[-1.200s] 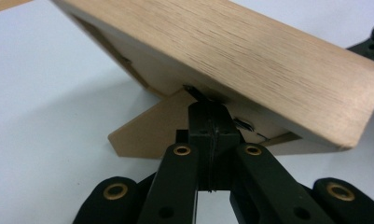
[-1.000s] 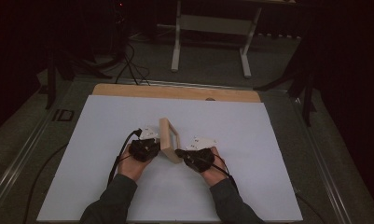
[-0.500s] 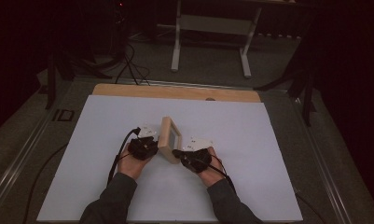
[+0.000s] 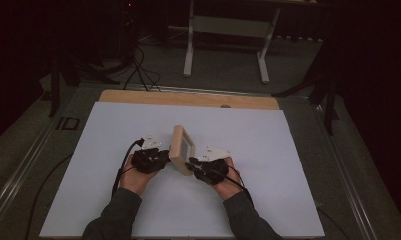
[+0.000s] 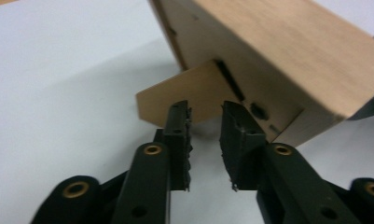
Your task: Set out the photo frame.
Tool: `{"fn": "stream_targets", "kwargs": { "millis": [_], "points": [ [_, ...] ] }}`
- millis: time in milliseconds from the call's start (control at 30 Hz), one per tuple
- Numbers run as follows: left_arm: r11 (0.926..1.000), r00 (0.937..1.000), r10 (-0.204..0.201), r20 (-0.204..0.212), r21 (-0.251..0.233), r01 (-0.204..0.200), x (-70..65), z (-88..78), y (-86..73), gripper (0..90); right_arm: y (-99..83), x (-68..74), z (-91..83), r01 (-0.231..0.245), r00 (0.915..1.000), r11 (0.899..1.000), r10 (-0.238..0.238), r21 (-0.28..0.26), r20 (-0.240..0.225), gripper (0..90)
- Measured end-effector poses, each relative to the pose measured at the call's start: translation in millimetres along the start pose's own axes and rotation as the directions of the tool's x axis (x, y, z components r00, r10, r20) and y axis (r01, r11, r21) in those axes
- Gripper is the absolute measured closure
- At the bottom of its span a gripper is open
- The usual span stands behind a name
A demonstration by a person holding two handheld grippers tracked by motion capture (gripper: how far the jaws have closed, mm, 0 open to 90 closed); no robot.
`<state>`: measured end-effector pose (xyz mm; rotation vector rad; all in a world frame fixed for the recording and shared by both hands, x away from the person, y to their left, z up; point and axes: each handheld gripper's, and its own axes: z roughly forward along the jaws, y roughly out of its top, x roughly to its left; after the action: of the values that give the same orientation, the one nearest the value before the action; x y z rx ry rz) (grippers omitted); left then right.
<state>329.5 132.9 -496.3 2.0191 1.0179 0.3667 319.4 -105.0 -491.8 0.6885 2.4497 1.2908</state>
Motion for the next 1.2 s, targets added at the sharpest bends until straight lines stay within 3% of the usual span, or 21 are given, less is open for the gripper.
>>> {"fn": "stream_targets", "kwargs": {
  "millis": [167, 300, 567, 867, 1200],
  "points": [
    [0.9996, 0.9997, -0.022, -0.01, -0.018, 0.022, 2.3, -5.4, -1.6, 64.0, 0.6, -2.1, -5.2, -0.002, 1.0, 1.0, 0.002, -0.01, 0.005, 68.8],
    [0.9996, 0.9995, -0.027, -0.017, 0.005, 0.028, 3.8, -6.1, -5.2, 59.4, 0.5, -6.1, -10.3, -0.011, 0.9998, 1.0, 0.012, -0.023, 0.015, 65.7],
    [0.999, 0.9989, -0.041, -0.022, 0.02, 0.041, 6.8, -6.1, -9.4, 58.4, -1.1, -13.3, -16.9, -0.037, 0.9986, 0.999, 0.038, -0.036, 0.037, 62.2],
    [0.9973, 0.9967, -0.072, -0.037, -0.016, 0.071, 12.1, -17.7, -7.4, 56.5, -2.2, -17.6, -20.2, -0.052, 0.9976, 0.998, 0.054, -0.039, 0.044, 60.9],
    [0.9973, 0.9979, -0.061, -0.022, -0.041, 0.06, 8.9, -29.7, 0.0, 54.2, -2.6, -20.5, -22.5, -0.058, 0.997, 0.997, 0.06, -0.042, 0.049, 60.3]
  ]
}}
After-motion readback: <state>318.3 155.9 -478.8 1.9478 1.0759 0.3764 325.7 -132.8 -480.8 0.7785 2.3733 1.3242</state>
